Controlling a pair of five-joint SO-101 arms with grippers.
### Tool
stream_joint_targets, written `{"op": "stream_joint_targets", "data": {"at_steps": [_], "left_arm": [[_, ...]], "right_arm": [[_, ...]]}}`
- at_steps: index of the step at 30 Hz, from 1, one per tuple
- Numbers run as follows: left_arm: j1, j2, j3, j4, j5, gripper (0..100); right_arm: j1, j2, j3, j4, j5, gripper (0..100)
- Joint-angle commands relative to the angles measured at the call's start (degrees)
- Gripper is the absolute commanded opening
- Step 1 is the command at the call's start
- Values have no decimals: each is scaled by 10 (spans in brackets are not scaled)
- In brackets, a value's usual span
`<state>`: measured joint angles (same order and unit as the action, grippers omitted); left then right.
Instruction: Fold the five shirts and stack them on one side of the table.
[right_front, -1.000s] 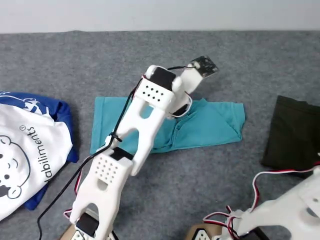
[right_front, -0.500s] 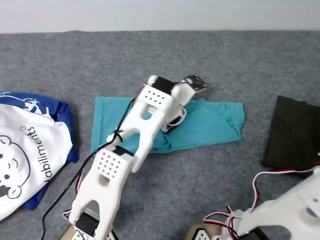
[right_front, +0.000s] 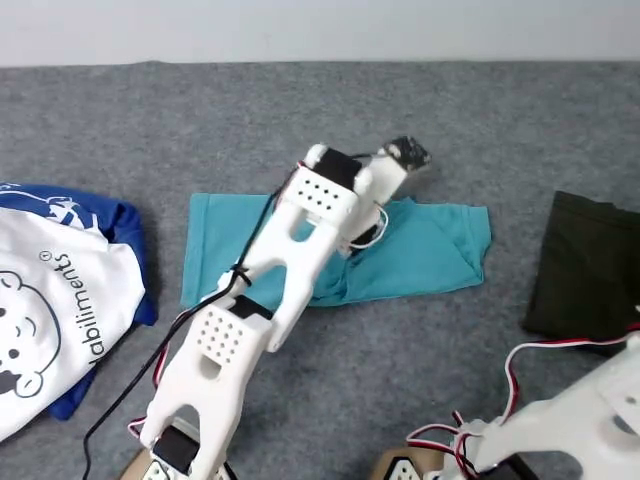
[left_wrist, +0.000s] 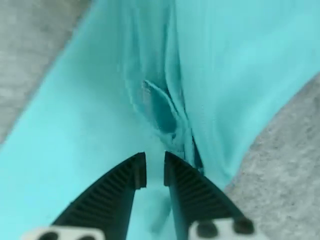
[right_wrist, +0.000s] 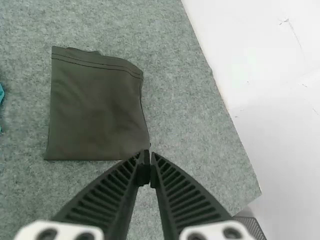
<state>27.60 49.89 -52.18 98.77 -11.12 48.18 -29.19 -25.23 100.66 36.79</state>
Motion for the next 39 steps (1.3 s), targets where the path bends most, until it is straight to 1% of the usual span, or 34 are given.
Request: {"op": "stream_joint_targets", "data": {"at_steps": [1,4,6,10,13,16,19,22,25,30,34,39], "left_arm": [[-17,-82,-21,18,16,65],[-48,-120,-19,18,47,65],[-82,-146,6,18,71,65],[-175,-201,114,18,126,66],[-255,-225,189,17,142,74],[-323,-229,231,17,142,146],[-368,-229,247,15,135,212],[-382,-228,258,2,86,215],[-382,-225,281,-29,65,216],[-385,-172,284,-53,64,217],[-406,-116,255,-53,65,217],[-403,-62,211,-48,65,217]], "right_arm": [[3,-12,-29,23,3,10],[3,-12,-29,23,3,10],[3,-12,-29,23,3,10],[3,-12,-29,23,3,10],[3,-12,-12,23,3,10],[2,-13,23,23,3,10],[2,-22,37,23,2,12],[-11,-36,37,22,2,14],[-34,-47,44,22,2,14],[-47,-77,78,22,2,14],[-46,-111,120,22,4,14],[-47,-145,161,22,5,14]]}}
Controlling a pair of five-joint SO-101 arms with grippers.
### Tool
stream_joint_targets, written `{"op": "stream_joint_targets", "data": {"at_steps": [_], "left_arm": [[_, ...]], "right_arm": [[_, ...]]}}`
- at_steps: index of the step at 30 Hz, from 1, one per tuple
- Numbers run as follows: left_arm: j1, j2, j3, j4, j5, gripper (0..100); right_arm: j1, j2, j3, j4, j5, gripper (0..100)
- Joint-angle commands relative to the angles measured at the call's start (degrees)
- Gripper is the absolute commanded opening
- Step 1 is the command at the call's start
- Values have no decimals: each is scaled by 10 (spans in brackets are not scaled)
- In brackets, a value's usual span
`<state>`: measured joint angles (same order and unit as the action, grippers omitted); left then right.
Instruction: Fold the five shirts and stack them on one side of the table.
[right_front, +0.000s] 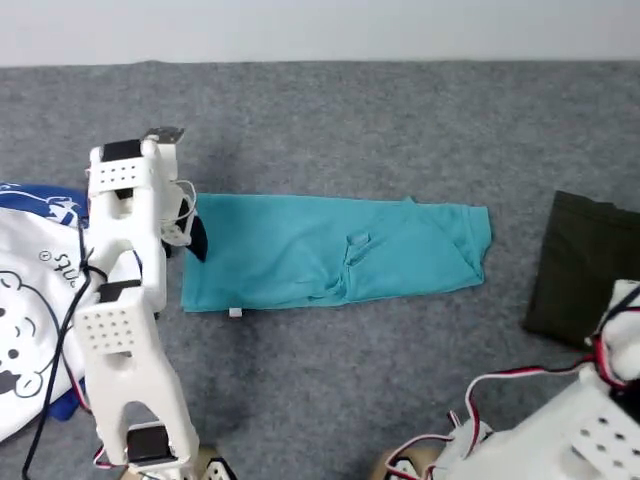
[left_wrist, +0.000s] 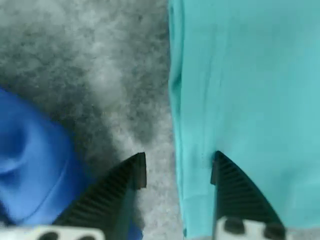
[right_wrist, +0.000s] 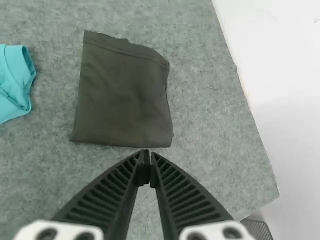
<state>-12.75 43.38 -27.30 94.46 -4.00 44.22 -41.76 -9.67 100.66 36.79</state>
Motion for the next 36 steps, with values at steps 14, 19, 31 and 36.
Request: {"op": "stream_joint_targets", "data": {"at_steps": [14,19,31,36], "left_arm": [[43,57,-63,-11,3,130],[47,55,-61,-4,-14,7],[1,-70,-119,61,-40,4],[26,-106,-86,61,-82,4]], "right_arm": [[-8,-29,16,20,5,14],[-8,-30,15,20,5,14],[-8,-29,14,19,6,13],[-14,-27,16,18,6,13]]}}
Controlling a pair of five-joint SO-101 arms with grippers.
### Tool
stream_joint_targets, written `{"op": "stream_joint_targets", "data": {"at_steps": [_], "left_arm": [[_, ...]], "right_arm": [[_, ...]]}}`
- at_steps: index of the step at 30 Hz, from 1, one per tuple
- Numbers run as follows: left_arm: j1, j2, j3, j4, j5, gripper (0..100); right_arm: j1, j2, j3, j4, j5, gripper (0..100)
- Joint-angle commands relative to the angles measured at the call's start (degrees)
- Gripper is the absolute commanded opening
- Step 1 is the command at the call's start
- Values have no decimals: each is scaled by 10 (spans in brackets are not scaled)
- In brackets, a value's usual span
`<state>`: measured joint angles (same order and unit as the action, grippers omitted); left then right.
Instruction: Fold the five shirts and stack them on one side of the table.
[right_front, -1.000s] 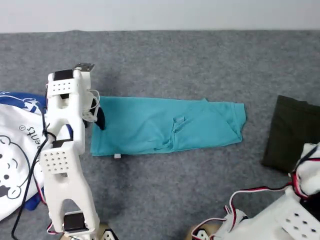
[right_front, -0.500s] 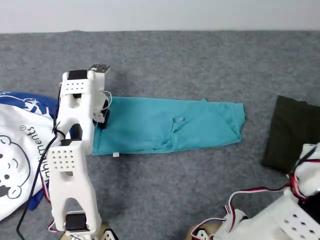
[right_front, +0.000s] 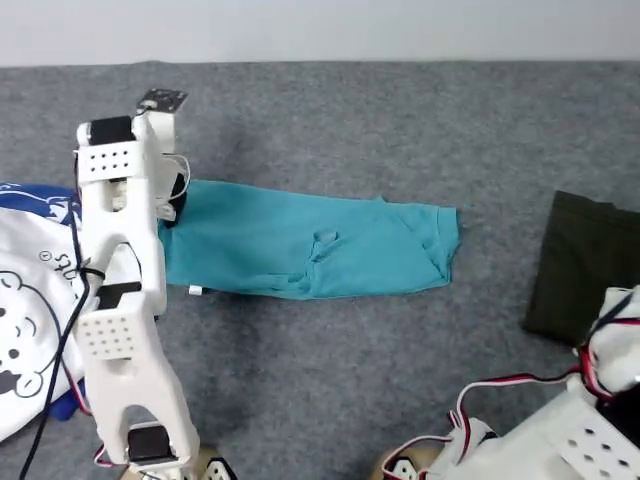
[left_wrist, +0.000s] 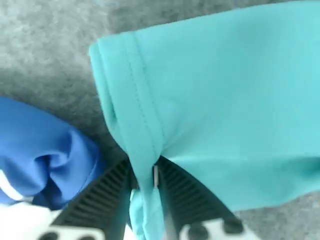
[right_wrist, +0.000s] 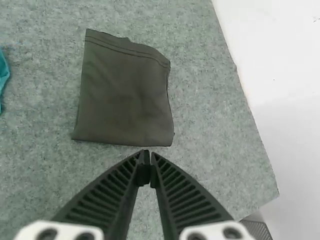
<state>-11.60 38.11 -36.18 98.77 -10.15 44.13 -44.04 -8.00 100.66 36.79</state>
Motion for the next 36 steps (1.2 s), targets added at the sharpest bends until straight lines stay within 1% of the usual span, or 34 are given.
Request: {"op": "stream_joint_targets", "data": {"at_steps": [1,4,9,15,21,23,27,36], "left_arm": [[23,-62,7,18,-23,4],[62,-87,15,18,-23,4],[151,-112,15,18,-18,5],[270,-136,14,18,25,5],[360,-138,10,18,69,5],[383,-138,7,17,80,5],[416,-126,-37,15,101,5],[460,-43,-218,17,127,5]], "right_arm": [[-19,-4,-1,19,6,13],[-29,-4,-1,19,6,13],[-36,-4,-1,20,5,12],[-34,-7,0,20,5,11],[-33,-8,0,22,5,11],[-32,-8,0,22,5,11],[-32,-8,0,22,5,10],[-32,-8,0,22,5,10]]}}
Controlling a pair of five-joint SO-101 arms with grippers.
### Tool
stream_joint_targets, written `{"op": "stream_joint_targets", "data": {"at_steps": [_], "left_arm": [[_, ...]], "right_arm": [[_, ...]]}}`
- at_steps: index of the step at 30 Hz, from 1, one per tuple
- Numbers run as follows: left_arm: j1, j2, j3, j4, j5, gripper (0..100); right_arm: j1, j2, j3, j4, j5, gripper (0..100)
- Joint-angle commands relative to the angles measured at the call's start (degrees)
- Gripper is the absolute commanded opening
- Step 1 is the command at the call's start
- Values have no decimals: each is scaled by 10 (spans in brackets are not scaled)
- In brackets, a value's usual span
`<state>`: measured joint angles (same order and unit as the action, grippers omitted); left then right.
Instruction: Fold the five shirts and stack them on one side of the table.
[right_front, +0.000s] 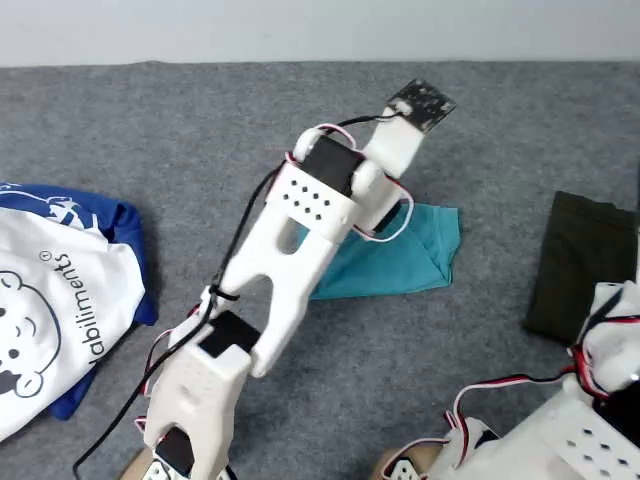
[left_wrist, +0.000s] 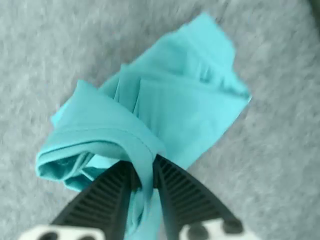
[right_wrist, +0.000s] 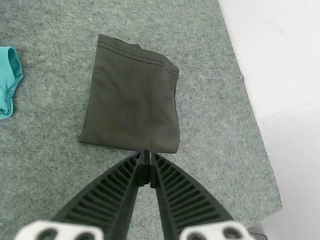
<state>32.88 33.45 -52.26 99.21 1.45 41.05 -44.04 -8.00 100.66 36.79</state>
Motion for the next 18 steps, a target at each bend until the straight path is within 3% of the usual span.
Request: {"op": "stream_joint_targets", "data": {"at_steps": [1,11,14,18], "left_arm": [[20,11,-69,12,16,5],[35,118,-147,3,37,9],[35,155,-189,3,39,64],[25,184,-260,3,93,165]], "right_arm": [[-1,-8,0,22,5,10],[-1,-9,0,22,5,10],[-1,-9,0,22,5,10],[-1,-9,0,23,5,10]]}}
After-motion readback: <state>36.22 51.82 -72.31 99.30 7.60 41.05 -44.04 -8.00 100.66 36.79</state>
